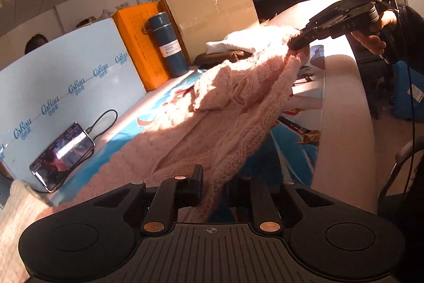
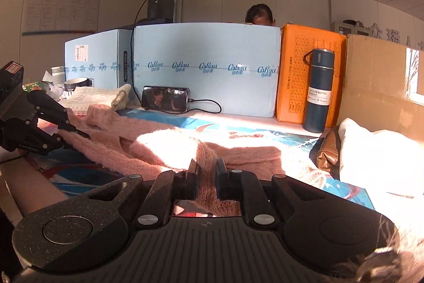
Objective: Fold clothes
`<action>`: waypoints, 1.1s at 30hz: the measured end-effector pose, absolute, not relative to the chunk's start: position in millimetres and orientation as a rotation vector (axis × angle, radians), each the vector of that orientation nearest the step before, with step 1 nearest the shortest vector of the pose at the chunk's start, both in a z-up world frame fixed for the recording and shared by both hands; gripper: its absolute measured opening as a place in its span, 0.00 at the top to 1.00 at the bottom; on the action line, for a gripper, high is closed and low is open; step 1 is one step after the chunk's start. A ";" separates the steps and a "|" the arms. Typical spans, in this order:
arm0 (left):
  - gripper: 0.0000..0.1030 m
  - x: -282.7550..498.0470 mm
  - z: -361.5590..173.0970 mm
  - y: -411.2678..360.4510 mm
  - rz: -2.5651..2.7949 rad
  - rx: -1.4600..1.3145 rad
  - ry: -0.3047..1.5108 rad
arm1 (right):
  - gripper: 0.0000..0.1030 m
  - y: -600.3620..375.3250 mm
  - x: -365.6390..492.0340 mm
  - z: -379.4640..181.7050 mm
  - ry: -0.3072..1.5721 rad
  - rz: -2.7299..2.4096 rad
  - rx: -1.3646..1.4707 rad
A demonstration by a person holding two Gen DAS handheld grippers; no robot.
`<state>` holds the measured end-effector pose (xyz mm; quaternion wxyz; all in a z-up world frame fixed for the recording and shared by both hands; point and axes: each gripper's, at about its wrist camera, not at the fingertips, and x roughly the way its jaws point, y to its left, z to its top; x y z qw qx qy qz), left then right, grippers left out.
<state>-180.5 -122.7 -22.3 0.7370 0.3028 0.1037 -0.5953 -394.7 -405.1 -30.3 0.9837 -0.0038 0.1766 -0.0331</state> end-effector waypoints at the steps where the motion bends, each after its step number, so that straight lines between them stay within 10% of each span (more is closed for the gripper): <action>1: 0.83 -180.6 -21.7 -119.1 -1.306 0.654 0.247 | 0.90 -403.1 -396.9 -33.3 0.387 -0.053 -0.001; 4: 0.79 -174.3 -11.9 -103.4 -1.343 0.556 0.289 | 0.86 -397.3 -405.8 -39.7 0.458 -0.011 0.018; 6: 0.68 -163.7 -2.0 -88.8 -1.385 0.428 0.302 | 0.63 -397.5 -415.0 -39.6 0.445 0.008 0.046; 10: 0.27 -133.8 13.8 -58.4 -1.292 0.134 0.311 | 0.38 -414.2 -432.3 -28.0 0.293 -0.025 0.155; 13: 0.25 -99.4 13.6 -51.7 -0.939 0.054 0.370 | 0.21 -437.4 -421.7 -20.3 0.230 -0.153 0.218; 23: 0.27 11.1 -18.2 -63.8 -0.534 -0.062 0.693 | 0.20 -523.7 -302.9 -23.4 0.400 -0.461 0.396; 26: 0.35 13.0 -26.0 -75.7 -0.543 0.019 0.675 | 0.28 -540.3 -265.8 -39.1 0.534 -0.523 0.425; 29: 0.73 9.9 -25.9 -84.3 -0.562 0.077 0.643 | 0.65 -535.1 -253.0 -52.2 0.572 -0.576 0.357; 33: 0.87 5.1 -23.7 -94.6 -0.591 0.140 0.602 | 0.92 -520.1 -256.0 -58.2 0.589 -0.613 0.183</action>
